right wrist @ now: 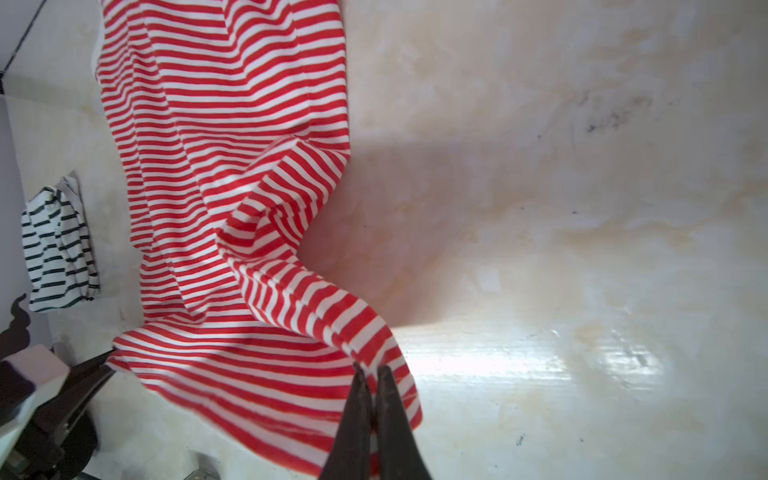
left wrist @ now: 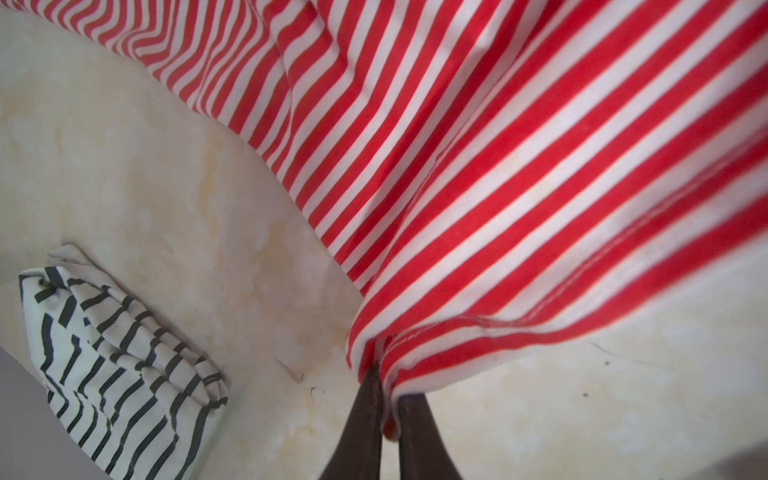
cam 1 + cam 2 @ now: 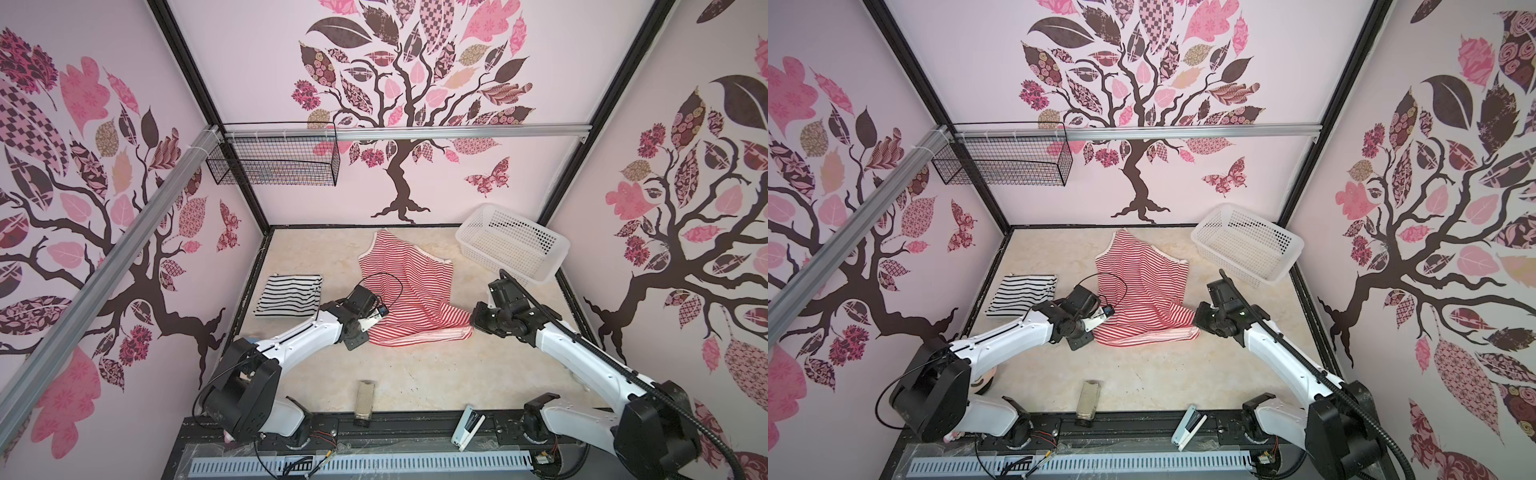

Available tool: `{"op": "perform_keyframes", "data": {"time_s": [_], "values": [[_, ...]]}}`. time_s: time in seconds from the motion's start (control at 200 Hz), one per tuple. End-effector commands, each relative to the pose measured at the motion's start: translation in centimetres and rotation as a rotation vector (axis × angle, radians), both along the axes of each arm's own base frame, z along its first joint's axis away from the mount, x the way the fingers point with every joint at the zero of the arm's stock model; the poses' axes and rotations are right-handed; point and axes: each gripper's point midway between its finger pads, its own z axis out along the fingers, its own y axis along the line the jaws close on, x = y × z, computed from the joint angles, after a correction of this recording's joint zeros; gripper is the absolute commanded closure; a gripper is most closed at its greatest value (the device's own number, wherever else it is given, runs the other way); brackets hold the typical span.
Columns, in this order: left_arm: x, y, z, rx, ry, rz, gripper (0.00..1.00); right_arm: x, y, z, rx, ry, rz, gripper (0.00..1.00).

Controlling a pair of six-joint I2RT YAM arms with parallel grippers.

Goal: Fold and stack the tank tops
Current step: 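Grasp the red tank top's hem corners with both grippers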

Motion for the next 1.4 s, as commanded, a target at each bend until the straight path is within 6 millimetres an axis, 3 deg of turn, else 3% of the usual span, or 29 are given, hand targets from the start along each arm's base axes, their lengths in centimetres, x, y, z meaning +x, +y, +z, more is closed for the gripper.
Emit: {"op": "perform_keyframes", "data": {"time_s": [0.0, 0.105, 0.235, 0.3, 0.395, 0.6, 0.74, 0.93, 1.101, 1.246, 1.396], "values": [[-2.1, 0.7, -0.6, 0.008, 0.061, -0.068, 0.87, -2.2, -1.9, -1.8, -0.101, 0.067, -0.011, 0.99], [-4.2, 0.3, -0.1, -0.059, 0.123, -0.120, 0.73, -2.9, -1.3, -2.9, -0.055, 0.091, -0.002, 0.97], [-4.6, 0.5, 1.7, -0.165, 0.098, -0.108, 0.58, -3.6, -1.1, -3.8, -0.039, 0.115, 0.007, 0.96], [-4.3, 0.7, 2.3, -0.212, 0.081, -0.083, 0.55, -3.8, -1.2, -4.1, -0.043, 0.122, 0.009, 0.96], [-4.2, 1.0, 1.6, -0.214, 0.092, -0.054, 0.54, -4.0, -1.0, -4.4, -0.030, 0.127, 0.012, 0.96], [-4.8, -0.1, -1.1, -0.250, 0.241, 0.001, 0.54, -4.0, -0.9, -4.7, -0.026, 0.135, 0.014, 0.95], [-3.9, -0.8, -2.5, -0.265, 0.272, 0.051, 0.54, -3.9, -0.8, -4.6, -0.016, 0.133, 0.011, 0.95], [-4.1, -1.8, -3.3, -0.305, 0.336, 0.060, 0.54, -4.2, -0.7, -5.0, -0.008, 0.139, 0.010, 0.94], [-4.3, -1.6, -4.6, -0.274, 0.382, 0.081, 0.55, -4.3, -0.8, -5.1, -0.009, 0.139, 0.007, 0.94], [-4.4, -1.6, -5.0, -0.266, 0.399, 0.080, 0.64, -4.3, -0.8, -5.2, -0.016, 0.143, 0.010, 0.94], [-4.6, -1.4, -5.3, -0.241, 0.428, 0.082, 0.83, -4.3, -0.7, -5.3, -0.009, 0.141, 0.014, 0.95]]}}
